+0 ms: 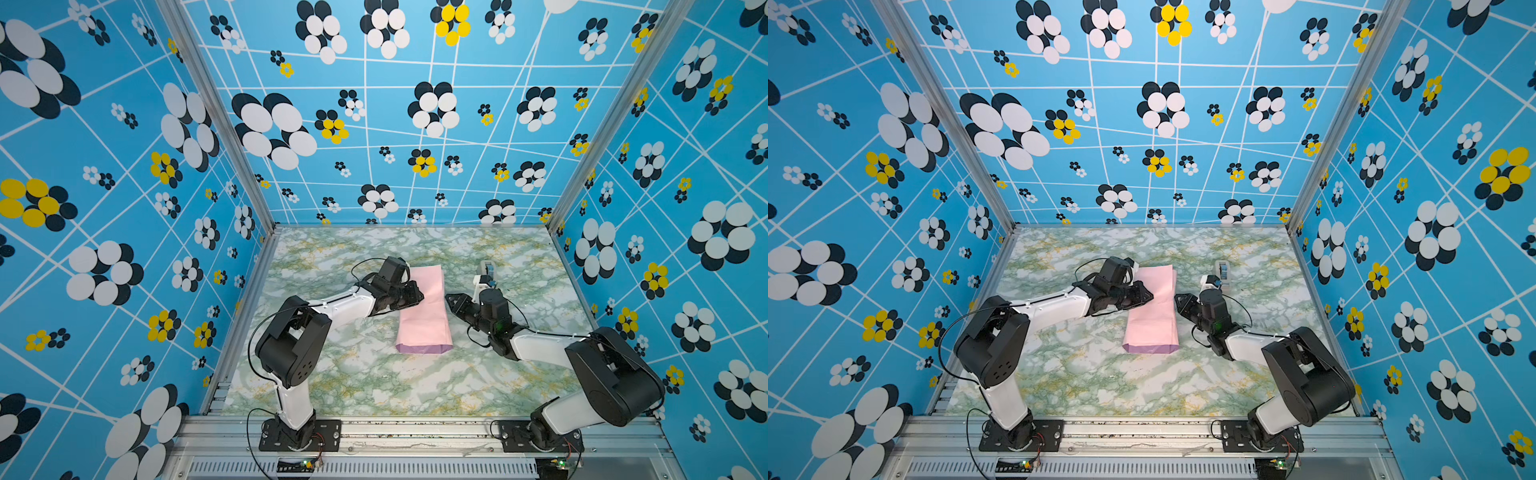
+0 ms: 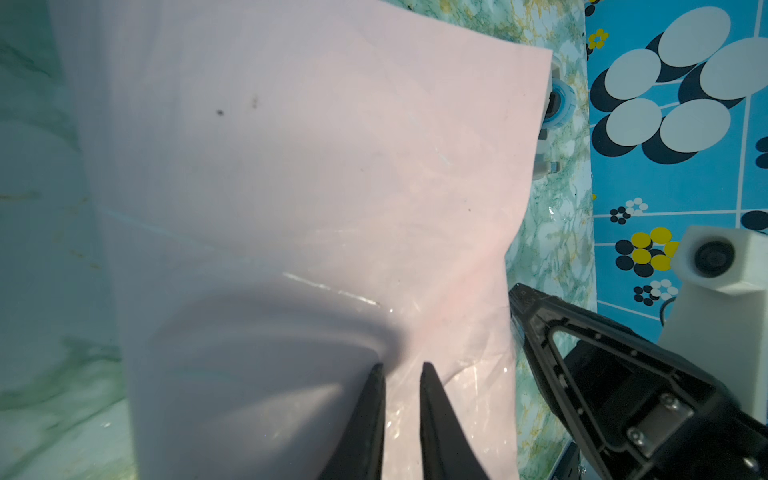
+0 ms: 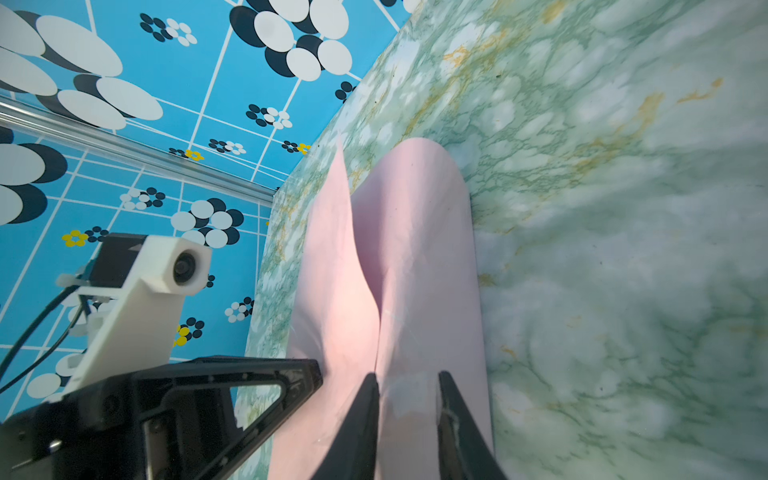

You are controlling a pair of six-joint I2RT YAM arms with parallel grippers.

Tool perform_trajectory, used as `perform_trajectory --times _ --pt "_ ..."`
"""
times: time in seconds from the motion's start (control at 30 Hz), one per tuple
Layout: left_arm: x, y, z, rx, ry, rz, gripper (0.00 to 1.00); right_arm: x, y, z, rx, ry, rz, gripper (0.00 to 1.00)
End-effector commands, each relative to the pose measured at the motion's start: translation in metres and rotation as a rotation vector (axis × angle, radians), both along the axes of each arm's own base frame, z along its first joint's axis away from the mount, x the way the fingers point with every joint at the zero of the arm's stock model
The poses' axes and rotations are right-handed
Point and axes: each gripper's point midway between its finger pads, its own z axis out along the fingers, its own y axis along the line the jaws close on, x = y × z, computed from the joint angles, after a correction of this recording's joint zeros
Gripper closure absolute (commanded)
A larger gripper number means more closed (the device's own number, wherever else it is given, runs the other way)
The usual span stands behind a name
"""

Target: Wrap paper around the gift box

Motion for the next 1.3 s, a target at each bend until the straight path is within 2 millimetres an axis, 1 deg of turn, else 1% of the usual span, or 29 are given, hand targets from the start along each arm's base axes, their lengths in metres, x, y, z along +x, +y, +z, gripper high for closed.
perform_trajectory --times 0.0,0.27,0.6,0.73,0.9,1.13,1.27 --pt "-0.017 0.016 -0.045 0.106 0.103 0.004 0.8 0.003 0.002 0.008 0.018 -0.027 0.009 0.7" --pt "-0.017 0.016 -0.046 0.107 0.104 0.003 0.8 0.005 0.007 0.005 0.02 -0.011 0.031 0.65" --pt "-0.017 0.016 -0.045 0.106 0.103 0.002 0.8 0.008 0.013 0.005 0.022 -0.005 0.053 0.63" --pt "-0.017 0.017 -0.046 0.107 0.103 0.004 0.8 0.008 0.014 0.002 0.017 0.006 0.056 0.63" --pt "-0.018 0.017 -0.047 0.107 0.107 0.007 0.8 0.004 0.012 -0.009 -0.002 0.043 0.055 0.63" --pt "-0.018 0.017 -0.047 0.104 0.106 0.008 0.8 0.0 0.009 -0.03 -0.03 0.106 0.052 0.67" --pt "-0.018 0.018 -0.048 0.105 0.107 0.011 0.8 -0.002 0.006 -0.037 -0.043 0.131 0.042 0.67"
